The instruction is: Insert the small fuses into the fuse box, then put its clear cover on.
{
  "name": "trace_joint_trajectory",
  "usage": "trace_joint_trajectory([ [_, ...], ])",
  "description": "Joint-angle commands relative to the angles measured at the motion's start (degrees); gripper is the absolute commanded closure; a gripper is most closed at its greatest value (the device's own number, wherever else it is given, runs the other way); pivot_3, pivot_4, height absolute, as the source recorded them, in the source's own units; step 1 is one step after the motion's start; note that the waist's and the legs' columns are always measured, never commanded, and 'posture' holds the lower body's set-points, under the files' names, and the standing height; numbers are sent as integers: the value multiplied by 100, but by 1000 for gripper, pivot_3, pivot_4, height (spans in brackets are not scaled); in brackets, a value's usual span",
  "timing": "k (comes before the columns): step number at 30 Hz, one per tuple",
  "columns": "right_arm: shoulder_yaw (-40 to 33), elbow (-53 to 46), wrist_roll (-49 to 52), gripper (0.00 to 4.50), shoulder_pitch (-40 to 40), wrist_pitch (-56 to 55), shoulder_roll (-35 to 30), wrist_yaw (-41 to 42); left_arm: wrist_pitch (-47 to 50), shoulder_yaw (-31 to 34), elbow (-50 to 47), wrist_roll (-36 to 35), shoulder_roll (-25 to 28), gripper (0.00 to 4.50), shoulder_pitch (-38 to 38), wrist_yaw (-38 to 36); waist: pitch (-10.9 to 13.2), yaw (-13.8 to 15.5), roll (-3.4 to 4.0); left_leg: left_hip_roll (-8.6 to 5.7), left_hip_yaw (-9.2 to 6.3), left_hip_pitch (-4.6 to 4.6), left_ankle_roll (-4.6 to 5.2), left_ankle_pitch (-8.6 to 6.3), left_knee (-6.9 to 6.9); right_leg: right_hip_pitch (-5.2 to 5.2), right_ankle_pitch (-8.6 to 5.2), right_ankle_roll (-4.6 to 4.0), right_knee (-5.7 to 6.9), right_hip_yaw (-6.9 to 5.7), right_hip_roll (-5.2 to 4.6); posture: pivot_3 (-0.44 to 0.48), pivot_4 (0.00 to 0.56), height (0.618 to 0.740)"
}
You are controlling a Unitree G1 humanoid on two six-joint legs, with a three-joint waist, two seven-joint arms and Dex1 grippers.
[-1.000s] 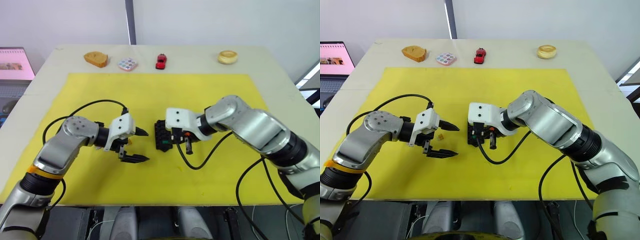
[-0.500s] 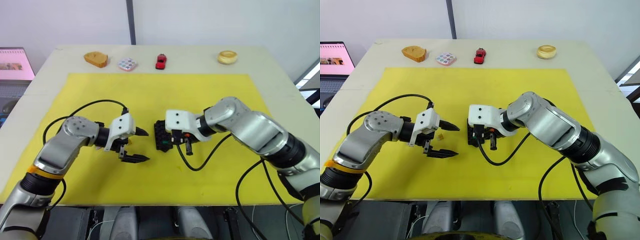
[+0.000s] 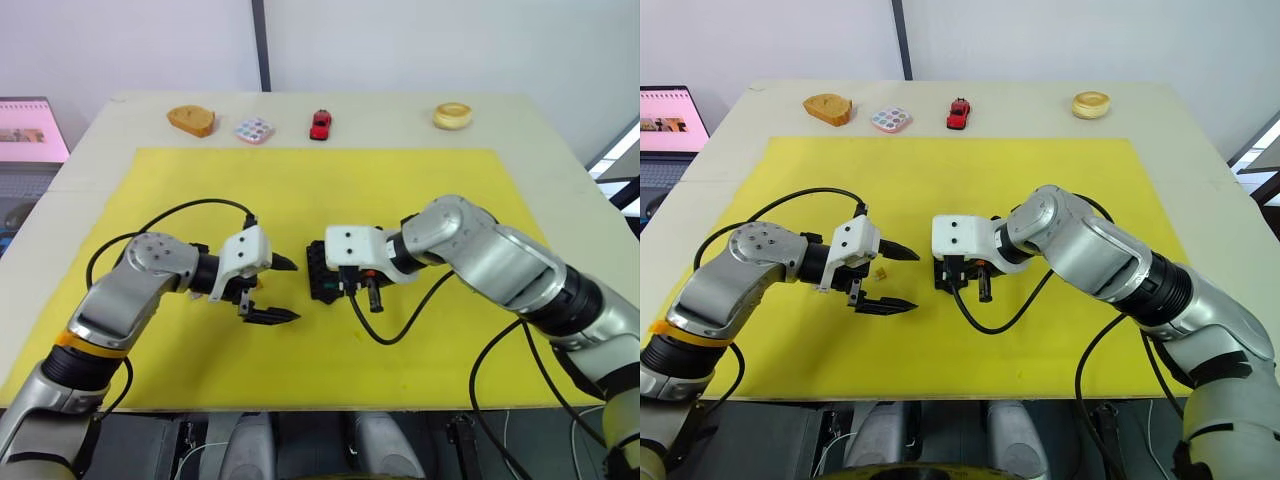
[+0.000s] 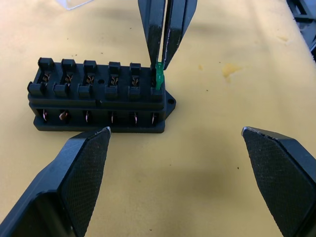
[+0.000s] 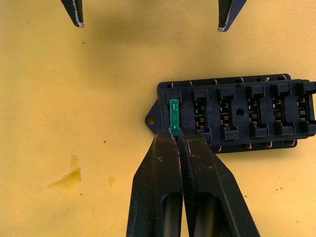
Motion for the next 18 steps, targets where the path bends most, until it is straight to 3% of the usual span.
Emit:
trace_joint_trajectory([
  [1, 219, 202, -265, 4500, -63, 45, 49, -34, 28, 42, -207, -38, -23, 36, -78, 41, 0, -3, 0, 0, 0, 0, 0, 0, 0, 0, 0, 0, 0, 0, 0, 0, 150, 740],
  [18, -26, 213, -230, 4500, -174, 101, 172, 97, 19, 34, -173, -24, -37, 36, -78, 94, -1, -10, 0, 0, 1, 7, 0, 0, 0, 5, 0, -1, 2, 1, 0, 0, 150, 740],
])
